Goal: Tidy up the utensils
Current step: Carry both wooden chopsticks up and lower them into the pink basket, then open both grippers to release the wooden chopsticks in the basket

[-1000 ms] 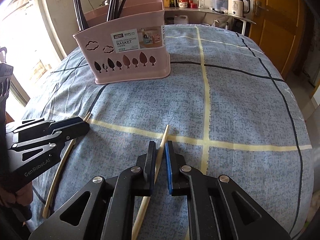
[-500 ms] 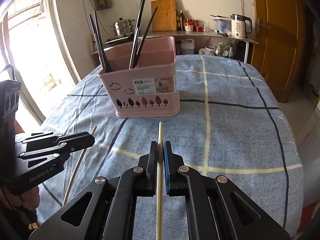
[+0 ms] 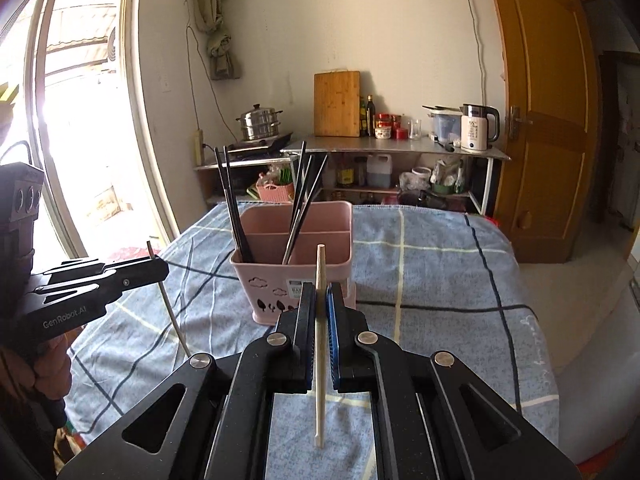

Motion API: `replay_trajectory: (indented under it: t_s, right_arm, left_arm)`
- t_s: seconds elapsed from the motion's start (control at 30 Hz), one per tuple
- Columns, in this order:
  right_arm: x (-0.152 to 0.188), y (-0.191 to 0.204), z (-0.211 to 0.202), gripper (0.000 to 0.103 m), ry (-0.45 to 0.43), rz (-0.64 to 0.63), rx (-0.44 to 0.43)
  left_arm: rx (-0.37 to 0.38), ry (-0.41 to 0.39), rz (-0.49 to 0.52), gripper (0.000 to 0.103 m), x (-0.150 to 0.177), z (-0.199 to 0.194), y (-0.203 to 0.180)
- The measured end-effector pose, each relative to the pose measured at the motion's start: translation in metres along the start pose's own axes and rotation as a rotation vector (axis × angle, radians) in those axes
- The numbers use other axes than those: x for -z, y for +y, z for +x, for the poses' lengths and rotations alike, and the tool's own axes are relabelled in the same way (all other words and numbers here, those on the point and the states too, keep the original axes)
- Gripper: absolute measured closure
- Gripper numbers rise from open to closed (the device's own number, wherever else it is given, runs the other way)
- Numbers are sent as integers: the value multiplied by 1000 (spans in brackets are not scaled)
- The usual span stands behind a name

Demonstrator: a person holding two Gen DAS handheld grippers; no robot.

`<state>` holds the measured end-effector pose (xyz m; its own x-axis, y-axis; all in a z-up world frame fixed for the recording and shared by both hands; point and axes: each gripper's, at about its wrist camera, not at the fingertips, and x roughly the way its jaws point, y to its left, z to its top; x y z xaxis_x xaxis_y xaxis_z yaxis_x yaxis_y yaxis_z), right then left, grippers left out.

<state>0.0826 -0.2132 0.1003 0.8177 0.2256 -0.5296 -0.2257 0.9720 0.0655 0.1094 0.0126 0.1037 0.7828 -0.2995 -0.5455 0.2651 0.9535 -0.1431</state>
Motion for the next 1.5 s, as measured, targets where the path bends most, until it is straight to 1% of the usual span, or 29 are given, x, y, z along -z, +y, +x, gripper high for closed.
replay_trajectory:
  t_s: [0.2,0.4,0.63,0.73,0.97,1.3,1.5]
  right_arm:
    - [-7,-1,-6,97,-34,2,-9]
    - [-7,-3,-3,97,-33,8,-25]
    - [-16,-3,0,97,-48,8,-33]
    - [-23,-1,4,97,-56,5,-44]
    - [-48,8,16,97,-101,-7,-72]
    - [-94,22,39,97,-175,-11,-102]
    - [-108,31,54,97,-205,-6,-116]
  left_arm:
    - [-3,-17,5,97,-9,-4,2]
    - [-1,-6,12,97,-10,-1,0]
    - [-1,-8,12,97,-19,0,1]
    - [8,-21,12,97,-28,-3,2]
    - [3,-65,9,97,-59,-6,9]
    - [-10,-134,-4,97,-108,3,19]
    - [-17,-175,-4,97,-125,9,26]
